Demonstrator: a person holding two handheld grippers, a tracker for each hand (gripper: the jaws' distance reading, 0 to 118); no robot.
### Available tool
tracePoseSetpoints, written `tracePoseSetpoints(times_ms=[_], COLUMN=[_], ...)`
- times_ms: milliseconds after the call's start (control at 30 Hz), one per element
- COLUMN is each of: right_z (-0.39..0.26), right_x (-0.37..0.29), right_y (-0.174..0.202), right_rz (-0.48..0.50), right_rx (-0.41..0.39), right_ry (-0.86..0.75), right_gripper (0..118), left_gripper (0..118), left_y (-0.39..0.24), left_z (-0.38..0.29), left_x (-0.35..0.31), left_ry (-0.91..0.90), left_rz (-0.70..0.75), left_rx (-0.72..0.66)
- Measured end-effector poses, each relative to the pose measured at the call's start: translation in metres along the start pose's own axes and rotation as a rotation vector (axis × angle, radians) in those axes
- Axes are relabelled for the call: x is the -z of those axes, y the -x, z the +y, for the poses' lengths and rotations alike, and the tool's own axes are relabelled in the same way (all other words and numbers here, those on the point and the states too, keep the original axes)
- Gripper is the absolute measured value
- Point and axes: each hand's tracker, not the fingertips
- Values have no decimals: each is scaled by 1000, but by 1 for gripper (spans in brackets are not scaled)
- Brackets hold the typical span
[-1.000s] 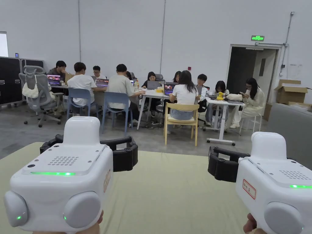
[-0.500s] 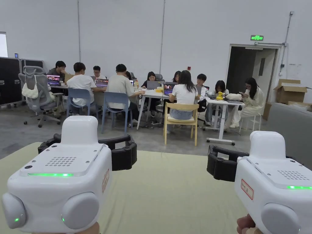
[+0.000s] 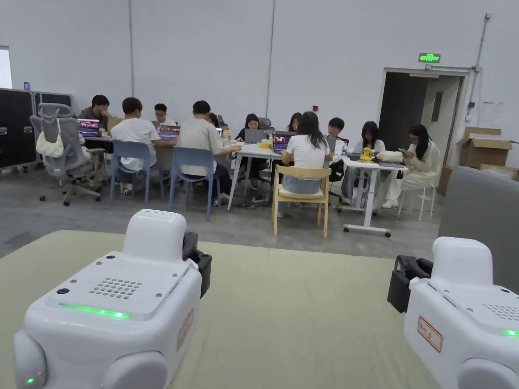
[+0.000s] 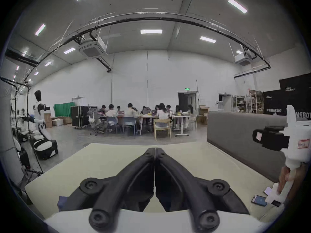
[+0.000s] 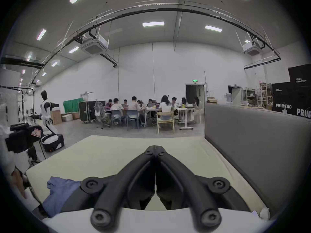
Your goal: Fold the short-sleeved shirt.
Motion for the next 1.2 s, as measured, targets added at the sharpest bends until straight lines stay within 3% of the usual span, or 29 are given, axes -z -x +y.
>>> tracePoseSetpoints(times_ms=[133, 200, 267, 400, 500, 633, 900, 1067, 1200], right_z=[-3, -2, -2, -7, -13, -25, -61, -90, -117], right_x=[12, 29, 43, 45, 27, 7, 35, 67, 92], right_y=[7, 31, 74, 202, 287, 340, 335, 327, 313], right_rz=[-93, -68, 42, 411, 677, 845, 807, 732, 690], right_rx=[-54, -81, -102, -113, -79, -32, -139, -161, -174], right_ry=[-4, 0, 16, 26, 37, 70, 140, 217, 299], right_gripper=[3, 3, 3, 3, 3, 3, 3, 3, 3], left_gripper=[0, 0, 0, 0, 0, 0, 0, 0, 0], left_y=[23, 51, 85, 161, 202, 230, 245, 250, 261], left_z=[-2, -3, -6, -15, -22, -31, -93, -179, -273], left_x=[-6, -20, -37, -91, -134, -155, -70, 12, 86], left_ry=[35, 54, 79, 153, 190, 240, 403, 638, 889], left_rz=[61, 108, 188, 461, 660, 695, 476, 345, 210], left_rx=[-23, -60, -65, -38, 9, 3, -96, -131, -236])
